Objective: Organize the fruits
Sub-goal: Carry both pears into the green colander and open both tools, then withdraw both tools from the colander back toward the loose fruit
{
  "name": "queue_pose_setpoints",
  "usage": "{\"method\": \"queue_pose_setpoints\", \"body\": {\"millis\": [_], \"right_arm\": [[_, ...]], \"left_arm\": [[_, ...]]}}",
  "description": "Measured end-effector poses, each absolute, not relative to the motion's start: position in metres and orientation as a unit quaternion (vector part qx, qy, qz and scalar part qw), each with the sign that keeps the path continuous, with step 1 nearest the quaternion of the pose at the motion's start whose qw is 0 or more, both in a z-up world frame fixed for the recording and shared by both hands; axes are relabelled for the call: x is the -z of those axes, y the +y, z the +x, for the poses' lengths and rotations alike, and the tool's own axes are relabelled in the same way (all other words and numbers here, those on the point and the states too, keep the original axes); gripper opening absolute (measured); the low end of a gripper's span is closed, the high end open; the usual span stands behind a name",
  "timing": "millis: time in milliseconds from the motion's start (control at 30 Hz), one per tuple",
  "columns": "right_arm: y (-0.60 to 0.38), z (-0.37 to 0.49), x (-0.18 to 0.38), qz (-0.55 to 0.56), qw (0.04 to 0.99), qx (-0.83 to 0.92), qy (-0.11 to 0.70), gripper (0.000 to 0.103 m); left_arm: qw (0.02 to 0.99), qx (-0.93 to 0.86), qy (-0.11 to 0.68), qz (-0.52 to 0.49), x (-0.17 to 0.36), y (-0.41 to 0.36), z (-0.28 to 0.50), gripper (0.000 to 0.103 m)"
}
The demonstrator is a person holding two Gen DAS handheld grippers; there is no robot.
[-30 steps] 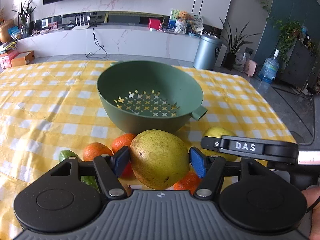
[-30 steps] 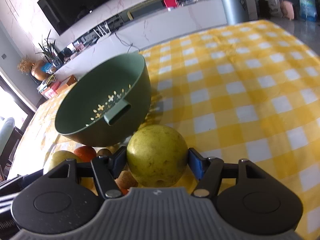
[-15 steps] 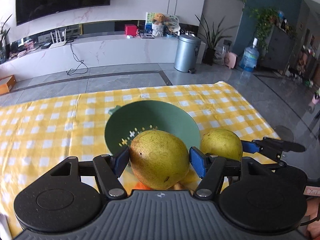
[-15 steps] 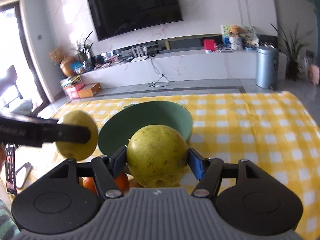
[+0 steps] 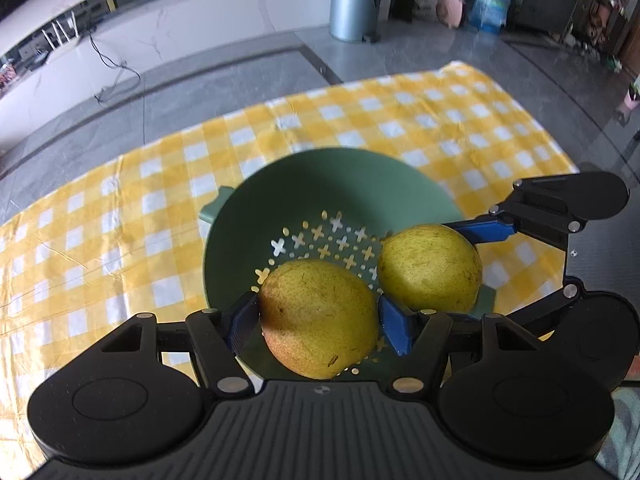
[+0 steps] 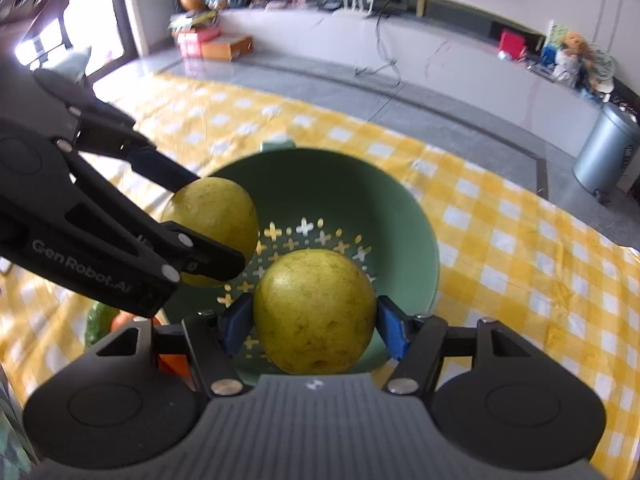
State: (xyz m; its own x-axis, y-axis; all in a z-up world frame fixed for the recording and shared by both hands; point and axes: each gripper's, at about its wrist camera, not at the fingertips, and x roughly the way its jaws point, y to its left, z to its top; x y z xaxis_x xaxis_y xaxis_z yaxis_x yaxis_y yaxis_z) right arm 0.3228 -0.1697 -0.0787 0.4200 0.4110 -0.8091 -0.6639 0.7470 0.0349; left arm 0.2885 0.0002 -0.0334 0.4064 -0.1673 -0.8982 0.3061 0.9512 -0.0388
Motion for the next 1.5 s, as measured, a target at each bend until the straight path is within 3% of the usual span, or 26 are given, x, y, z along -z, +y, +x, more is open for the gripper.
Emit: {"method": "queue_pose_setpoints", "body": {"millis": [400, 833, 900, 933, 1500], "right_arm": [[-0.139, 0.339, 0.111, -0.204, 0.776, -0.340, 0.491, 0.063], [-0.132, 0.343, 0.114, -0.216, 0.766, -0.333, 0.506, 0.063], [-0.132, 0.344, 0.112, -0.217, 0.769, -0.330, 0.502, 0.076], [-0.133, 0.344, 0.110, -0.214, 0.773, -0.330, 0.498, 0.081], [-0.159, 0.305, 0.056, -0.135, 0.834, -0.290, 0.450, 0.081]], "left_arm": [[0.803, 0.154, 0.569, 0.087, 0.068, -0.004, 0.308, 0.075], [0.801, 0.142, 0.578, 0.066, 0.073, 0.001, 0.314, 0.073], [0.803, 0.138, 0.577, 0.059, 0.073, 0.003, 0.315, 0.076], [0.805, 0.138, 0.574, 0.057, 0.072, 0.003, 0.315, 0.076], [0.864, 0.119, 0.486, 0.054, -0.003, 0.002, 0.258, 0.076]]}}
